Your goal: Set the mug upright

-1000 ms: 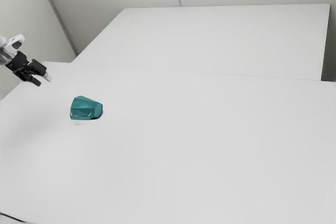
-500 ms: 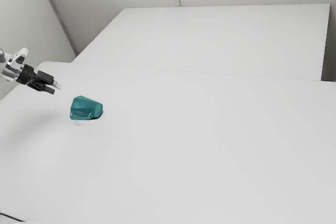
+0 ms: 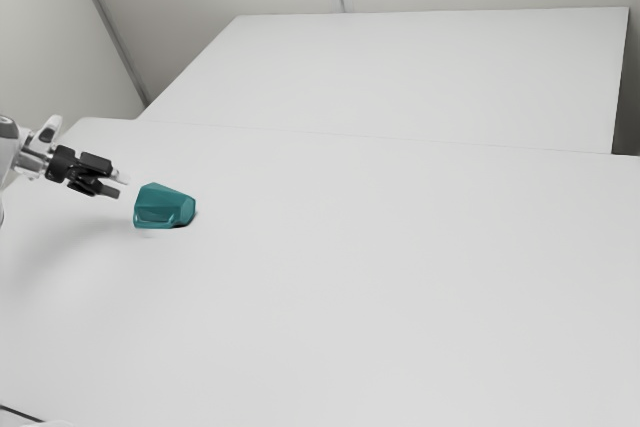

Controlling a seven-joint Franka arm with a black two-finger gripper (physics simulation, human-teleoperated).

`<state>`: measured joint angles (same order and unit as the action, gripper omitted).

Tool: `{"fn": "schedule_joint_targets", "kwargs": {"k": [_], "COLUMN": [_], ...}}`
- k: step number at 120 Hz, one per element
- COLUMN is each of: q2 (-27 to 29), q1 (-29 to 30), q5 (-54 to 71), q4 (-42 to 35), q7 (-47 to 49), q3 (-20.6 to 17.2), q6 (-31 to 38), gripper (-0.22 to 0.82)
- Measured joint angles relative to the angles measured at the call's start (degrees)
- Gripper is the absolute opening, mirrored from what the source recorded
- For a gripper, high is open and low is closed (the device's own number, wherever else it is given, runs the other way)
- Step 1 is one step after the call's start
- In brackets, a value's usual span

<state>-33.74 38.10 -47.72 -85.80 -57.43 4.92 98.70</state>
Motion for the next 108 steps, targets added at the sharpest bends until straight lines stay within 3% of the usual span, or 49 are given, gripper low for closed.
{"fn": "schedule_joint_targets", "kwargs": {"k": [91, 108], "q2": [-3.2, -3.2], "q1": [0.4, 0.3], "q5": [-7.2, -7.2], "q4": [-1.2, -1.2], "q7": [-7.1, -7.7], "q3": [-2.4, -2.6], "q6": [-3.4, -3.5], "gripper": [0.59, 0.49]}}
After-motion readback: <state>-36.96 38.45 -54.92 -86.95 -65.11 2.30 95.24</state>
